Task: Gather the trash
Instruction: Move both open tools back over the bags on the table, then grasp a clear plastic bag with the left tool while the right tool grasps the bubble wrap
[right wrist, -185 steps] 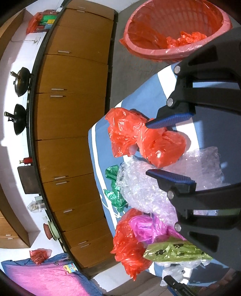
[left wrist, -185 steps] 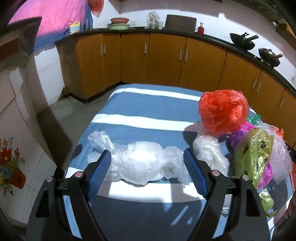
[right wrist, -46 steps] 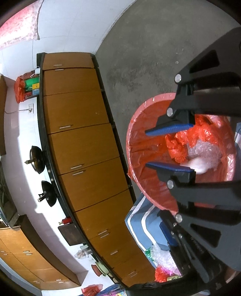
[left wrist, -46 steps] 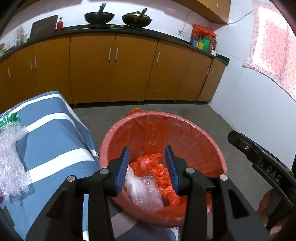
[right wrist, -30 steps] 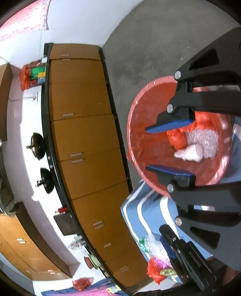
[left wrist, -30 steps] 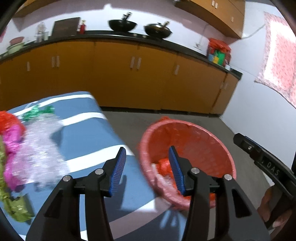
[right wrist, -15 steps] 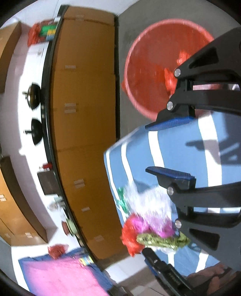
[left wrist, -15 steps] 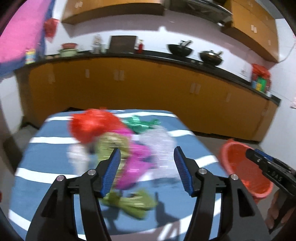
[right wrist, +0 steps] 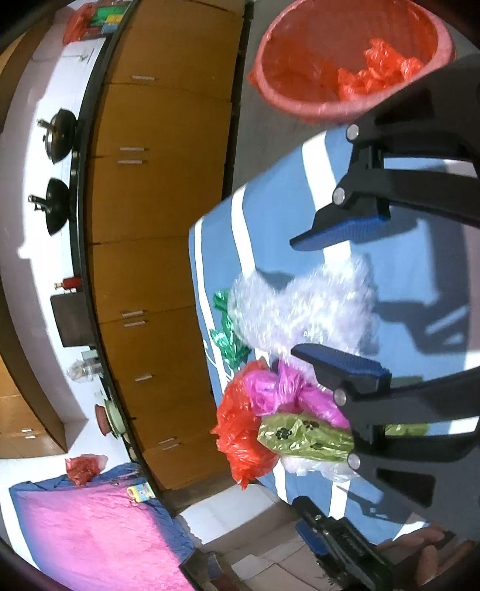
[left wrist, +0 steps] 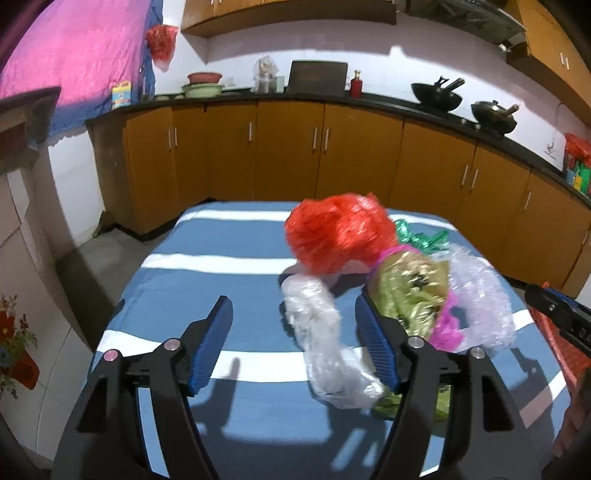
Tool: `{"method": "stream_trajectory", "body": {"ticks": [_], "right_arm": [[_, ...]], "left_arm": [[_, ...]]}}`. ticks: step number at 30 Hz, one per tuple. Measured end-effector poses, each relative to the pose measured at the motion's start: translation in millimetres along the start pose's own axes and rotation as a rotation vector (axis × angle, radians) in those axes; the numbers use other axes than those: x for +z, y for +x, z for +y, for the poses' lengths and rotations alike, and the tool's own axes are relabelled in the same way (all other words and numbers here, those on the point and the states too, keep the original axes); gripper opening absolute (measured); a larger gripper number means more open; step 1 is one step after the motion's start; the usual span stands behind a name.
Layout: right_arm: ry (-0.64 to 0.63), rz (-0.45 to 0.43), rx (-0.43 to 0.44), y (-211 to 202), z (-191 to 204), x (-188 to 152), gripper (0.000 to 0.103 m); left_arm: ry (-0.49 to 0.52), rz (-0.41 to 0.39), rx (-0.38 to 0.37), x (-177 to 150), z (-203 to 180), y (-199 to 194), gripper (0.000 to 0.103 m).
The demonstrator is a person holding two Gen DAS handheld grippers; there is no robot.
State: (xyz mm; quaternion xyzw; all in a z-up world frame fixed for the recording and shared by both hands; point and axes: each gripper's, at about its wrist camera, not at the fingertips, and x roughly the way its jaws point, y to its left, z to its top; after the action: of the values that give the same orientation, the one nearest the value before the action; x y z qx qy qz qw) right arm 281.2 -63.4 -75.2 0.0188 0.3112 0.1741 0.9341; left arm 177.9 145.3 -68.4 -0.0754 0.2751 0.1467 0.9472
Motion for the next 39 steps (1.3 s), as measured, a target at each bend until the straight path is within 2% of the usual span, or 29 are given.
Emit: {"method": "stream_trajectory", "body": {"ticks": [4, 12, 21, 26, 29, 31, 37, 39], "right_arm": [[-0.018, 0.005, -0.006, 17.0, 10.8, 2.1, 0.059], [-0.027, 0.027, -0.032, 42.5, 16.4, 10.0, 0.062], [-0.041, 0.058, -0.046, 55.9, 16.8, 6.4, 0.063], [-0.043, 0.069, -0.054, 59.6, 16.5, 4.6, 0.062], [-0.039, 0.083, -0.053, 62.6, 14.9, 4.1, 0.053], [-0.032, 0.089, -0.053, 63.8, 13.5, 4.1, 0.047], [-0.025, 0.1, -0.049, 66.0, 11.5, 3.4, 0.028], [-0.025, 0.098, -0.049, 65.1, 11.5, 3.0, 0.023]], "left_arm": [[-0.007, 0.027, -0.01, -1.3, 5.1, 10.1, 0.072], [0.01, 0.072, -0.017, 0.5, 0.2, 29.5, 0.072], [0.024, 0.169, -0.014, -1.9, -2.1, 46.3, 0.071], [0.009, 0.227, -0.025, -3.3, 2.3, 56.8, 0.059], [0.001, 0.253, -0.035, -3.7, 3.8, 61.1, 0.048], [-0.005, 0.268, -0.04, -4.2, 4.4, 63.4, 0.037], [-0.027, 0.27, -0.058, -5.5, 7.4, 60.8, 0.022], [-0.029, 0.264, -0.059, -5.9, 8.3, 59.2, 0.021]]}}
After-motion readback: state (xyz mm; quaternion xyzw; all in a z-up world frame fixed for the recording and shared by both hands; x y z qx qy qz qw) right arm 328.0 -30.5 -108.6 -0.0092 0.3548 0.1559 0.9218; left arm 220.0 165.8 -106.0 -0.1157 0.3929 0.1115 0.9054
